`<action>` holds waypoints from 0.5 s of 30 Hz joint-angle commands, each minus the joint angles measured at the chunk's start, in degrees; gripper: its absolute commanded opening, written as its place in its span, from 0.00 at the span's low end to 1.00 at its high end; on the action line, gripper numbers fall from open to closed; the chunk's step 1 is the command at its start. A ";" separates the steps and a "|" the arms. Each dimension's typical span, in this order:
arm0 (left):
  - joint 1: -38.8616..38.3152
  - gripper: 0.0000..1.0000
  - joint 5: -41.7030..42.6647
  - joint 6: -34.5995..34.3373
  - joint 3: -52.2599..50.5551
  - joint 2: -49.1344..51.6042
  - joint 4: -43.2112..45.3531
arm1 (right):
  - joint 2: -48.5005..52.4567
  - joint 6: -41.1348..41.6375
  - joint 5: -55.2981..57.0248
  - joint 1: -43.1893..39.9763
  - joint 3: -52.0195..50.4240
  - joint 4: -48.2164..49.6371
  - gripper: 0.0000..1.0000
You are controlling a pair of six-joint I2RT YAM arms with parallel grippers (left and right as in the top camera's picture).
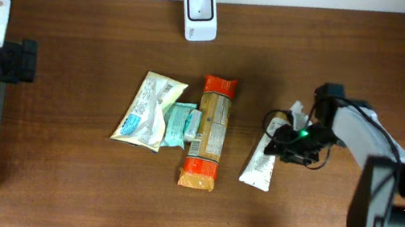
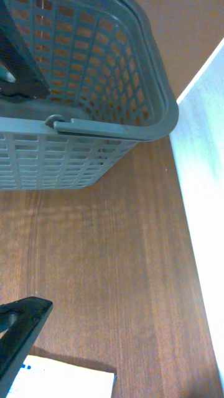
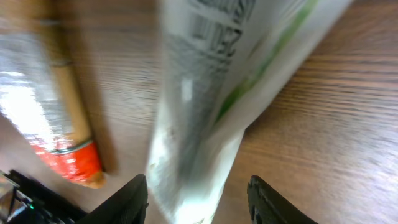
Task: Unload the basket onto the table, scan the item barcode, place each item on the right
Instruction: 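Regrasp the white tube with the right gripper and lift it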
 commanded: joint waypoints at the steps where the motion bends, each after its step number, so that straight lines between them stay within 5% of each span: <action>1: 0.24 0.99 0.37 0.70 0.57 -0.17 -0.07 | -16.31 -1.03 -2.62 -4.42 -1.53 0.39 0.55; 4: 0.24 0.99 0.37 0.70 0.57 -0.17 -0.07 | -24.72 0.72 -2.36 -6.36 -4.31 0.39 0.80; 10: 0.24 0.99 0.37 0.70 0.57 -0.17 -0.07 | -18.82 4.00 -7.15 -6.51 -19.32 12.39 0.80; 15: 0.24 0.99 0.37 0.70 0.57 -0.17 -0.07 | -6.58 4.17 -11.43 -6.47 -22.08 22.91 0.77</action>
